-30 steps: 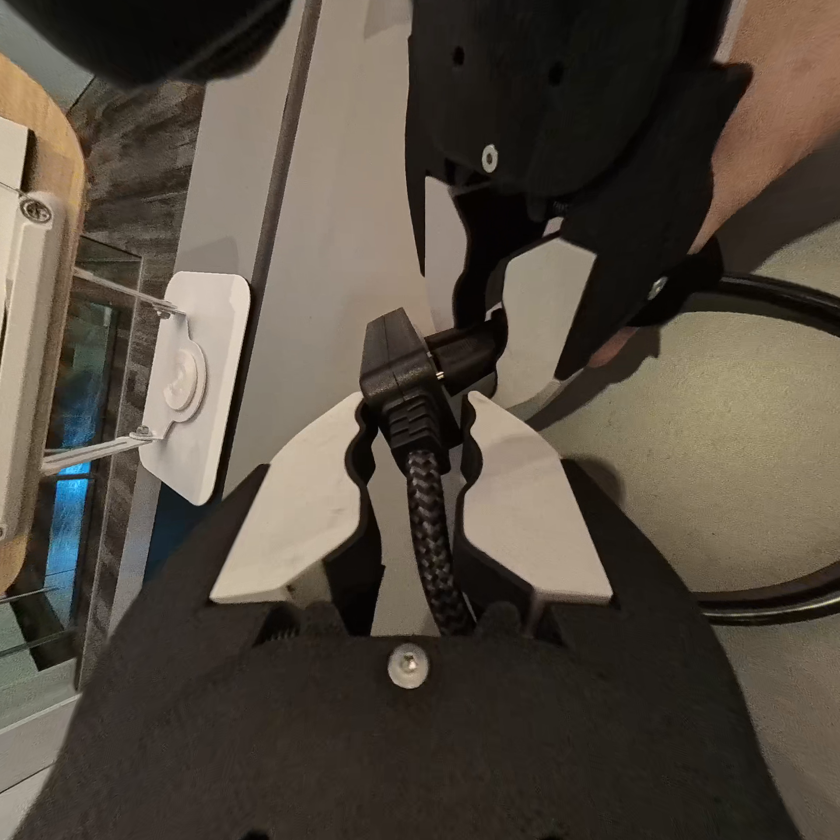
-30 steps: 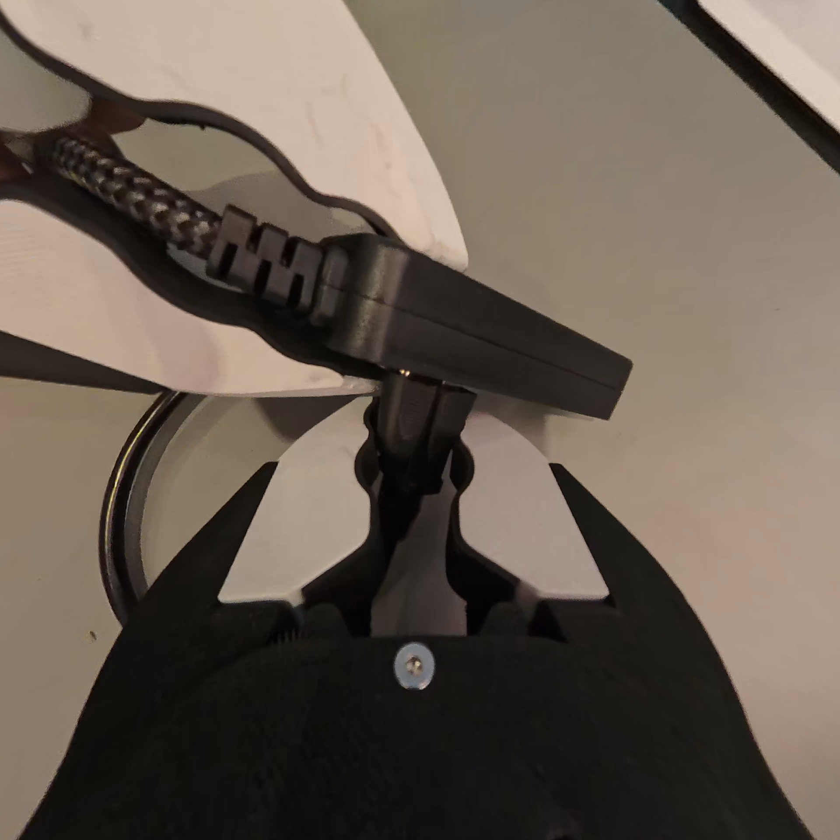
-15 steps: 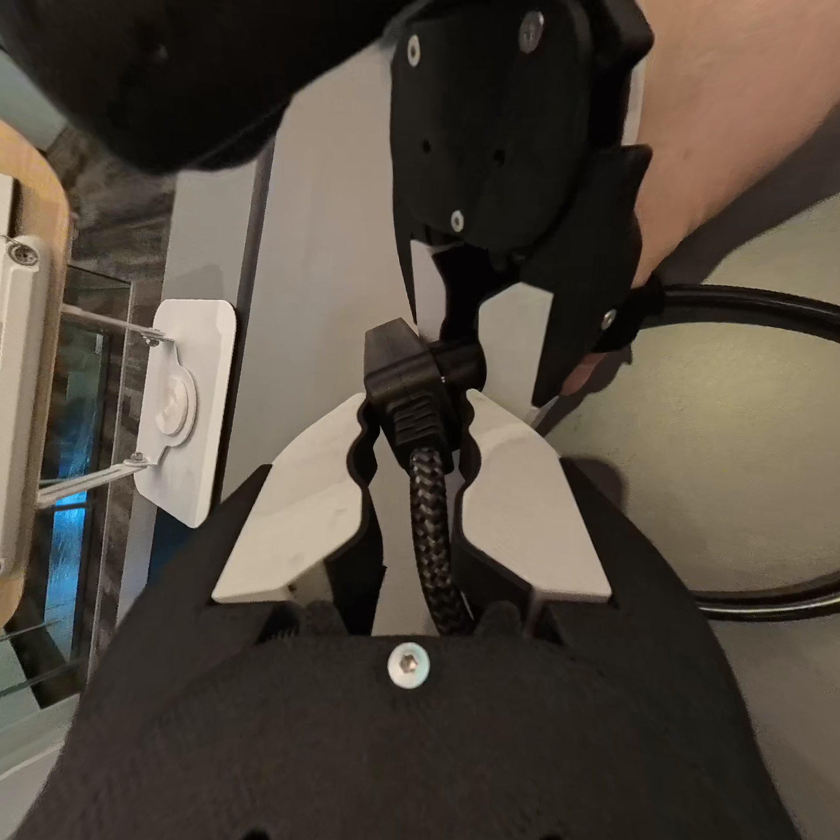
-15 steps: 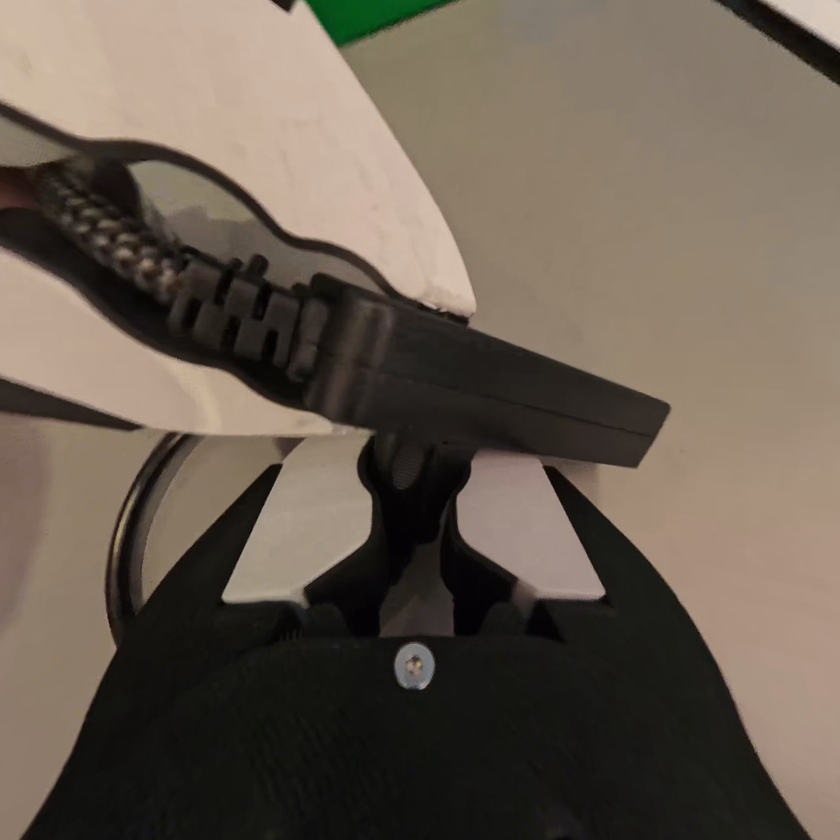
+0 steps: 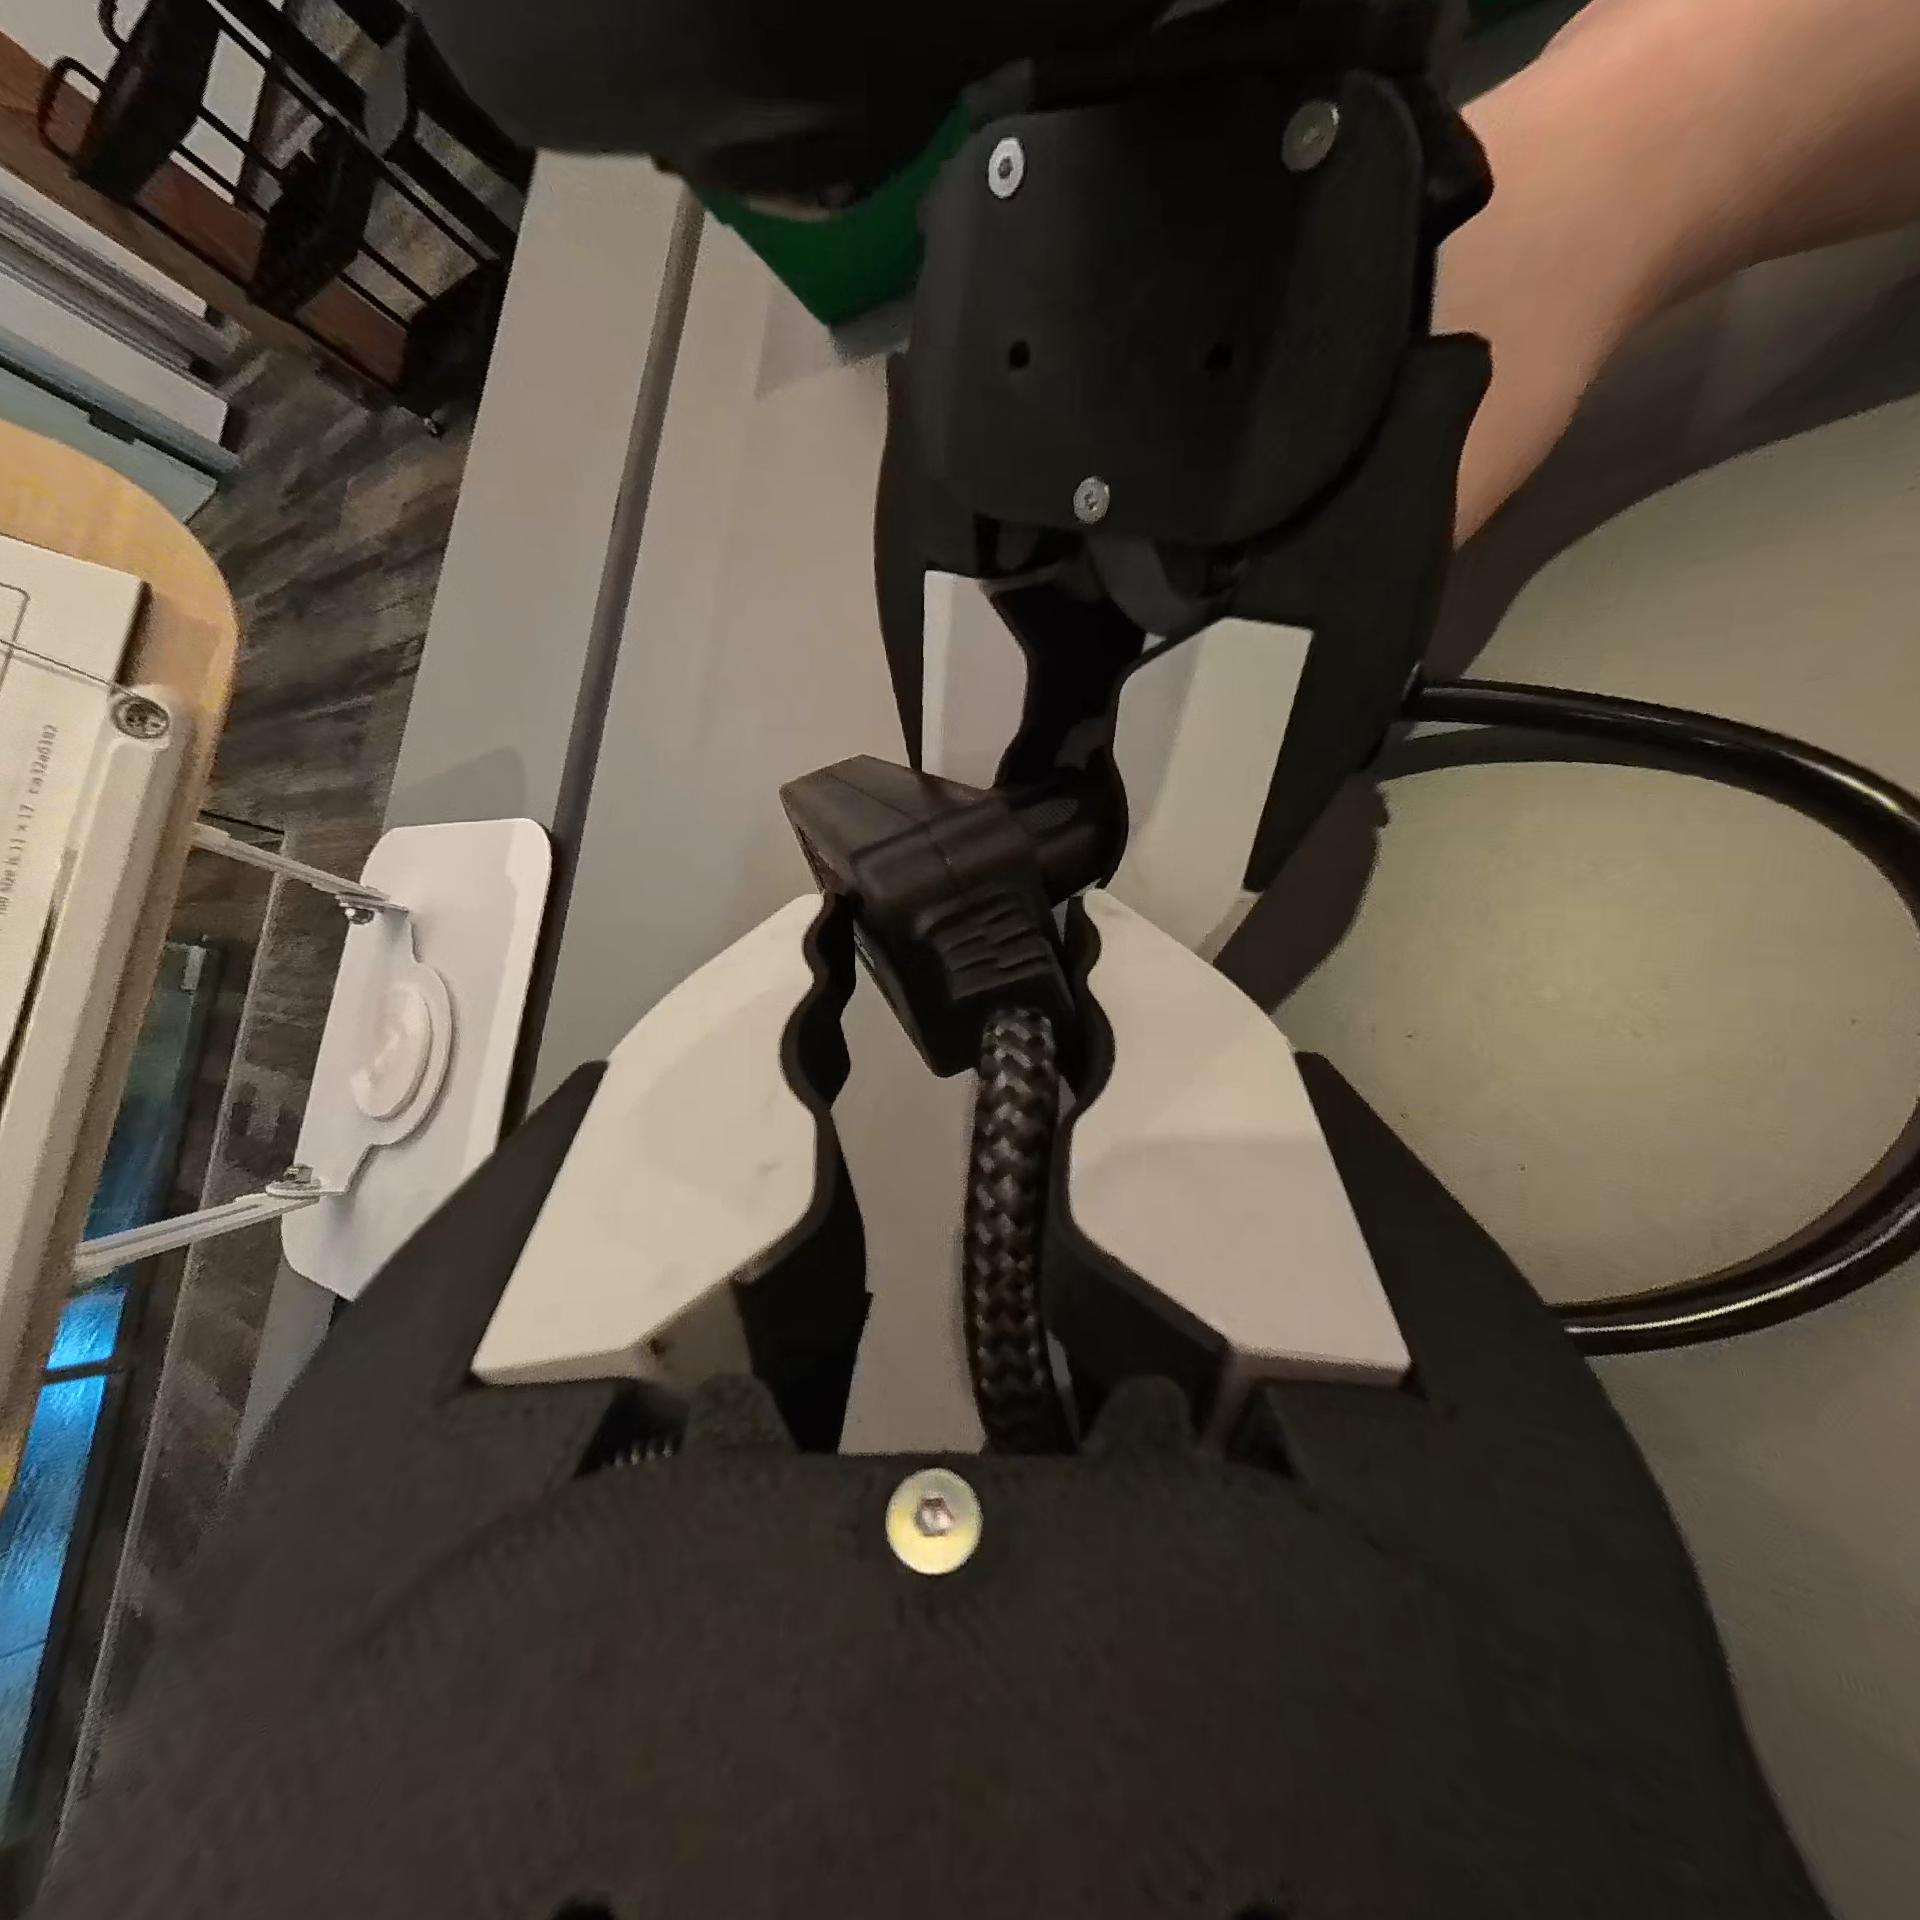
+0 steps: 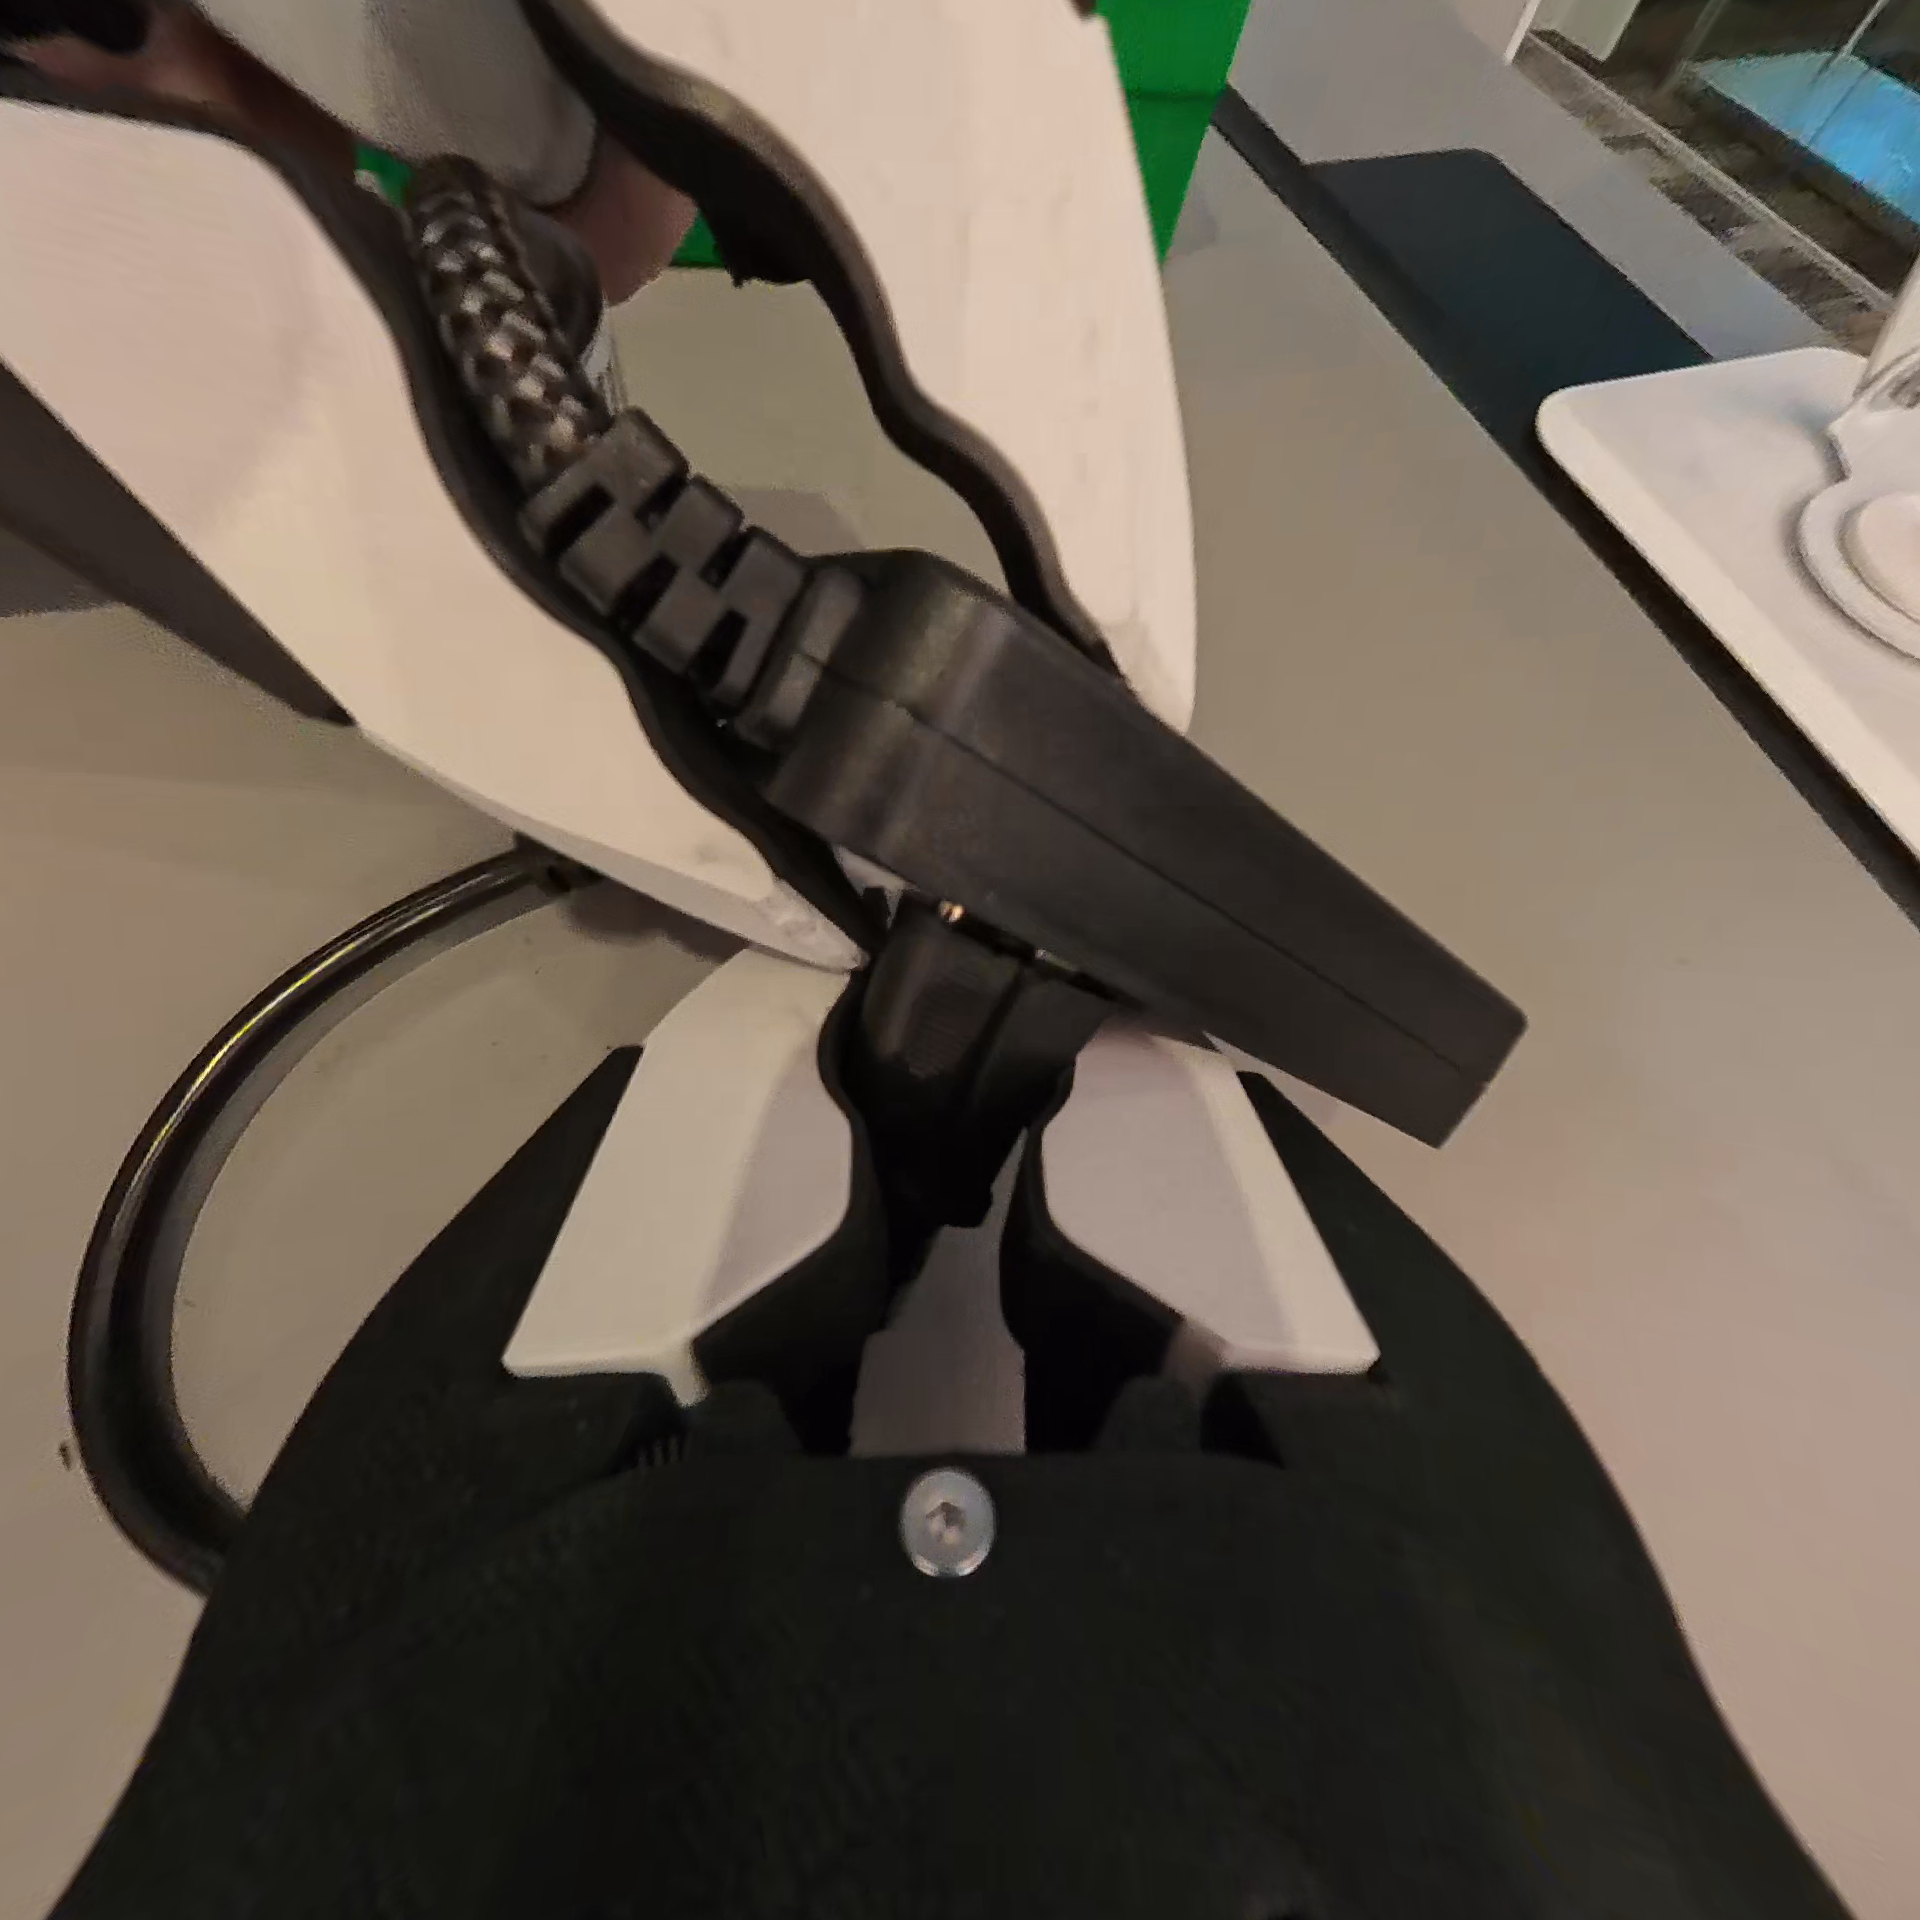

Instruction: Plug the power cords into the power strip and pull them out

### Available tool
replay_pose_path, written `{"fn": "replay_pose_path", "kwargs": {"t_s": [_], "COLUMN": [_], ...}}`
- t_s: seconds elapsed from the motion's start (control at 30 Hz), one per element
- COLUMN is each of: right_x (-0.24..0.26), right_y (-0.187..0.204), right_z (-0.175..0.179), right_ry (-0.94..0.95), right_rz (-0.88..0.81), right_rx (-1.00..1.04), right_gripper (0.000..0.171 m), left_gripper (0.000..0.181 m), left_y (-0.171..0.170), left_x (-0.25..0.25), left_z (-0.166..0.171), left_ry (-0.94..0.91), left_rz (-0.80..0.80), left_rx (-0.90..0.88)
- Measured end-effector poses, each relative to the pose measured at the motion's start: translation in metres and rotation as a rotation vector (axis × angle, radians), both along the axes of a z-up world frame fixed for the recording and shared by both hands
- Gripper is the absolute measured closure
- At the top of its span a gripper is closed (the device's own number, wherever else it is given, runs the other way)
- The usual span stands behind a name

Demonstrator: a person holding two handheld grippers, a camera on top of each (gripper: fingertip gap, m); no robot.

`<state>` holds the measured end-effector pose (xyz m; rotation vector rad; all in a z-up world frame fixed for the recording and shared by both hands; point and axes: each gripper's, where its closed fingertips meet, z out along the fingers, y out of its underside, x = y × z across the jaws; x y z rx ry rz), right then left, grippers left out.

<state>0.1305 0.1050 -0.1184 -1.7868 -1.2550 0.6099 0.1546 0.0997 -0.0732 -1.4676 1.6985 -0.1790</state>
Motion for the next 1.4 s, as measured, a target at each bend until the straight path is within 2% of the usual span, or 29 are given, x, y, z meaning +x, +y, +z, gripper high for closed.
{"fn": "replay_pose_path", "kwargs": {"t_s": [0.27, 0.33, 0.4, 0.5, 0.63, 0.73, 0.77, 0.8, 0.83, 0.87, 0.97, 1.1, 1.2, 1.27, 1.4], "right_x": [0.007, 0.016, 0.026, 0.023, 0.009, -0.009, -0.015, -0.021, -0.025, -0.025, -0.016, -0.016, -0.015, -0.011, -0.004], "right_y": [0.004, 0.015, 0.024, 0.018, 0.008, -0.002, -0.006, -0.009, -0.011, -0.010, 0.001, 0.003, 0.004, 0.007, 0.011], "right_z": [0.013, 0.021, 0.037, 0.062, 0.077, 0.094, 0.097, 0.099, 0.101, 0.102, 0.102, 0.102, 0.100, 0.094, 0.087], "right_ry": [-0.054, -0.076, -0.124, -0.191, -0.407, -0.560, -0.607, -0.650, -0.670, -0.675, -0.679, -0.621, -0.609, -0.671, -0.659], "right_rz": [-0.028, -0.092, -0.149, -0.113, -0.070, -0.051, -0.036, -0.024, -0.028, -0.047, -0.135, -0.224, -0.229, -0.226, -0.257], "right_rx": [0.122, 0.189, 0.328, 0.554, 0.856, 1.132, 1.201, 1.253, 1.278, 1.268, 1.216, 1.138, 1.139, 1.134, 1.042], "right_gripper": [0.149, 0.147, 0.148, 0.148, 0.148, 0.148, 0.148, 0.148, 0.148, 0.149, 0.150, 0.150, 0.149, 0.151, 0.151], "left_gripper": [0.140, 0.132, 0.119, 0.091, 0.082, 0.075, 0.078, 0.094, 0.121, 0.125, 0.126, 0.126, 0.126, 0.126, 0.127], "left_y": [-0.003, -0.001, -0.006, -0.017, -0.018, -0.009, -0.015, -0.023, -0.032, -0.033, -0.024, -0.023, -0.024, -0.023, -0.021], "left_x": [0.001, 0.006, 0.009, 0.003, -0.009, -0.009, -0.005, -0.003, -0.001, -0.001, -0.005, -0.001, 0.002, 0.002, 0.003], "left_z": [0.010, 0.014, 0.026, 0.053, 0.095, 0.093, 0.096, 0.098, 0.102, 0.104, 0.102, 0.110, 0.110, 0.102, 0.099], "left_ry": [-0.043, -0.089, -0.168, -0.332, -0.622, -0.633, -0.627, -0.617, -0.604, -0.601, -0.574, -0.686, -0.711, -0.670, -0.654], "left_rz": [-0.004, 0.045, 0.063, 0.028, -0.016, 0.058, 0.025, 0.000, -0.044, -0.034, 0.029, -0.011, -0.041, -0.044, -0.044], "left_rx": [0.001, -0.039, -0.160, -0.441, -0.768, -0.778, -0.786, -0.818, -0.848, -0.845, -0.754, -0.833, -0.859, -0.831, -0.771]}}
